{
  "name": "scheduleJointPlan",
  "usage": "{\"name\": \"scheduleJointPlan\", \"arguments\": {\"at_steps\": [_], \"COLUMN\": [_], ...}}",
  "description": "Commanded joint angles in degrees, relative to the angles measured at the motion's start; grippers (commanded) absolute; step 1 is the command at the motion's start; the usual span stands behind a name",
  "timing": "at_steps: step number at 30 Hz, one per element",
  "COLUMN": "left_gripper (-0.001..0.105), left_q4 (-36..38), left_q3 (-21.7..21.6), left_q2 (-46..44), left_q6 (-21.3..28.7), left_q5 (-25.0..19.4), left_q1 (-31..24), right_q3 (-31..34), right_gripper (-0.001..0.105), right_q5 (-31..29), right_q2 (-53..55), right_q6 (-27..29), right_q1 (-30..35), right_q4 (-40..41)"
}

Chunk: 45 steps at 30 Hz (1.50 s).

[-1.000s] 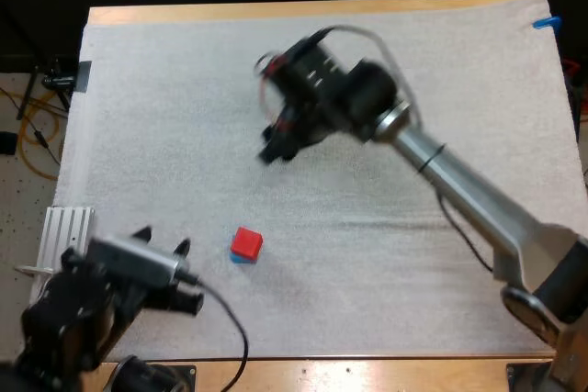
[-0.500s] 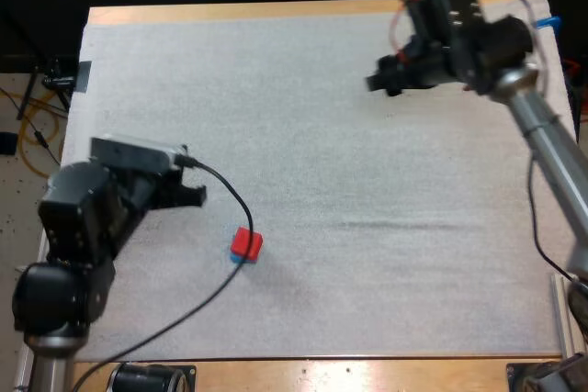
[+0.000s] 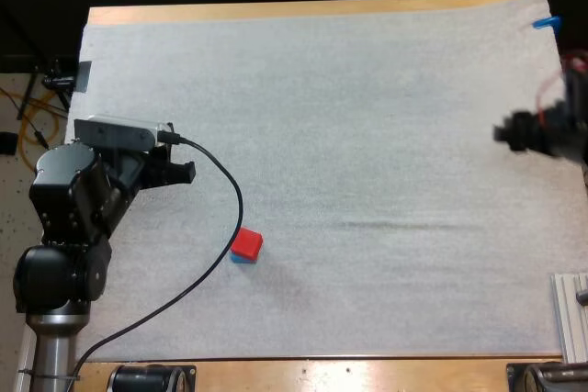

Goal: Stack red cube on blue cube

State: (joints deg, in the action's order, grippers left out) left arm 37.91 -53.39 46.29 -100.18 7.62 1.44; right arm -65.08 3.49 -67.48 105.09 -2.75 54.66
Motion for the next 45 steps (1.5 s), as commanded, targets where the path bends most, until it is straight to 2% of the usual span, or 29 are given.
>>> {"name": "scheduleJointPlan", "arguments": {"at_steps": [1,8,13,18,21,26,30,34,36,40,45], "left_gripper": [0.049,0.048,0.048,0.048,0.048,0.048,0.048,0.048,0.048,0.048,0.048], "left_q4": [-0.6,4.8,5.8,6.2,8.4,12.9,17.7,23.2,24.8,24.6,23.5], "left_q3": [-0.3,-0.1,3.9,11.6,14.4,17.5,17.9,17.2,17.6,18.7,22.3], "left_q2": [0.0,-2.8,-10.6,-24.7,-33.5,-45.9,-53.7,-54.8,-54.7,-54.7,-54.7], "left_q6": [0.2,0.4,1.8,1.9,3.5,3.7,3.7,3.7,3.7,2.4,1.0], "left_q5": [0.3,-0.2,-0.1,0.1,2.6,3.6,3.3,2.2,0.5,-0.2,-0.2], "left_q1": [0.0,0.0,0.2,0.2,0.2,0.2,0.2,-0.1,0.0,0.0,0.0], "right_q3": [2.5,13.5,16.2,18.8,21.0,24.7,27.3,28.0,28.8,30.6,33.3], "right_gripper": [0.065,0.065,0.065,0.065,0.065,0.065,0.065,0.065,0.065,0.065,0.065], "right_q5": [0.5,0.2,0.2,0.2,0.2,0.3,0.3,0.8,3.8,4.9,5.0], "right_q2": [4.5,23.4,33.7,44.3,50.3,60.0,67.8,70.6,70.1,70.1,70.1], "right_q6": [0.9,1.9,1.8,1.5,1.0,0.1,0.1,0.1,0.1,0.1,0.1], "right_q1": [1.5,3.4,3.1,3.1,3.1,3.1,3.1,3.1,3.1,3.1,3.1], "right_q4": [-0.6,-0.4,0.5,0.9,0.9,0.9,0.9,2.5,1.3,0.8,1.0]}}
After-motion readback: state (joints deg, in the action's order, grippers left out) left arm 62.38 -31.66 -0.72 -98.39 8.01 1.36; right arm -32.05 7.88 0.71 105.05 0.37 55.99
